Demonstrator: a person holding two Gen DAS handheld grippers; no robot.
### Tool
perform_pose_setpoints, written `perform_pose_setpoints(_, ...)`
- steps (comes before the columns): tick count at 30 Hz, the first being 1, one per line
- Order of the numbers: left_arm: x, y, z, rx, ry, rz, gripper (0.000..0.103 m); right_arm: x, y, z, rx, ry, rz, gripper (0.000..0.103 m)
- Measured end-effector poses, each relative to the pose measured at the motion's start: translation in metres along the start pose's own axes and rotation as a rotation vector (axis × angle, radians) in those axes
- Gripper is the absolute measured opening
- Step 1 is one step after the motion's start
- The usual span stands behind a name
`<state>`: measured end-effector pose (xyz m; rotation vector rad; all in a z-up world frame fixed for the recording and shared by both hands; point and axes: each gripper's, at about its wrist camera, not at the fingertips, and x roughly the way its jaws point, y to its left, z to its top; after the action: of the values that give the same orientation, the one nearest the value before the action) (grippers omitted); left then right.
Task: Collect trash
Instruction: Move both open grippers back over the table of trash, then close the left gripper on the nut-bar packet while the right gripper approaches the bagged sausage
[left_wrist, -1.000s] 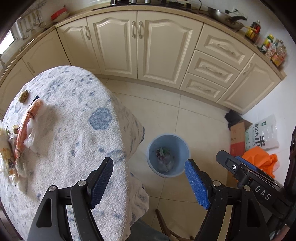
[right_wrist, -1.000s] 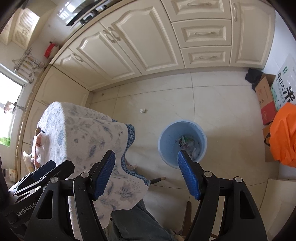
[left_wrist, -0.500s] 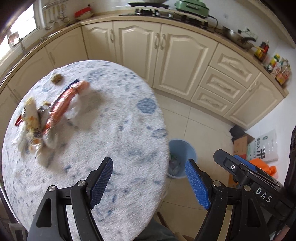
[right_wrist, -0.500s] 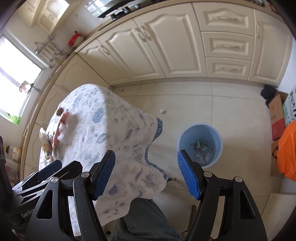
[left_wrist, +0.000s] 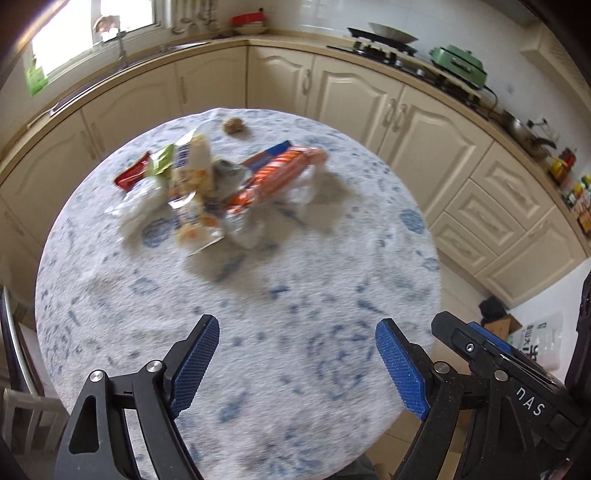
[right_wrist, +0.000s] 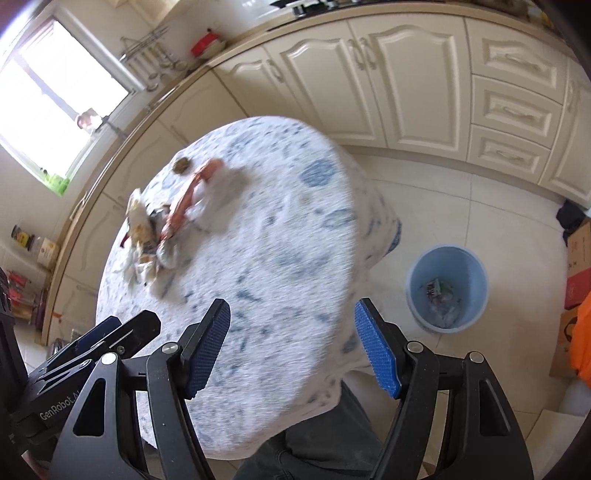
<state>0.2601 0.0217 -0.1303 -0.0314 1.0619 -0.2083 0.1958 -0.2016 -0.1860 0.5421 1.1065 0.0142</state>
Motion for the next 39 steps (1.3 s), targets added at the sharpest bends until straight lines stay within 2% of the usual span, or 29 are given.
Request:
perform_pose_setpoints(9,-0.001,0.062,0.006,-0.116,0.004,0.033,0.084,0.031,0.053,-0.003,-0.074,0.048,0.016,0.071)
perform_pose_setpoints(16,0.024,0.098,0.041,-0.203,0.023,0.056,0.084,0.049,0.071,0.017,-0.104,0.063,0.007,0.072)
perform_pose_setpoints(21,0.057,0.111,0.075,-0.268,0.051,0.026,0.084,0.066,0.076,0.04,-0.103,0.066,-0.009,0.073)
perform_pose_setpoints(24,0.081,0.115,0.092,-0.279,0.051,0.052,0.085,0.08,0.076,0.055,-0.1,0.075,-0.016,0.073)
perform_pose_setpoints(29,0.126,0.114,0.111,-0.294,0.089,0.04,0.087,0.11,0.074,0.078,-0.101,0.108,-0.038,0.074)
perform_pose_setpoints(31,0.142,0.117,0.113,-0.3,0.097,0.026,0.081,0.122,0.077,0.086,-0.112,0.125,-0.042,0.073)
perform_pose_setpoints(32,0.145,0.118,0.114,-0.3,0.076,0.018,0.081,0.126,0.078,0.089,-0.118,0.131,-0.041,0.074)
perform_pose_setpoints(33,0.145,0.12,0.115,-0.297,0.052,0.01,0.068,0.13,0.08,0.092,-0.123,0.136,-0.043,0.074)
perform_pose_setpoints(34,0.147,0.121,0.116,-0.29,0.052,-0.013,0.051,0.134,0.082,0.094,-0.127,0.14,-0.042,0.074)
perform_pose_setpoints(36,0.15,0.121,0.118,-0.274,0.056,-0.014,0.035,0.141,0.087,0.099,-0.134,0.148,-0.038,0.073)
perform_pose_setpoints(39,0.152,0.122,0.117,-0.247,0.055,-0.022,0.032,0.149,0.096,0.104,-0.135,0.148,-0.035,0.074)
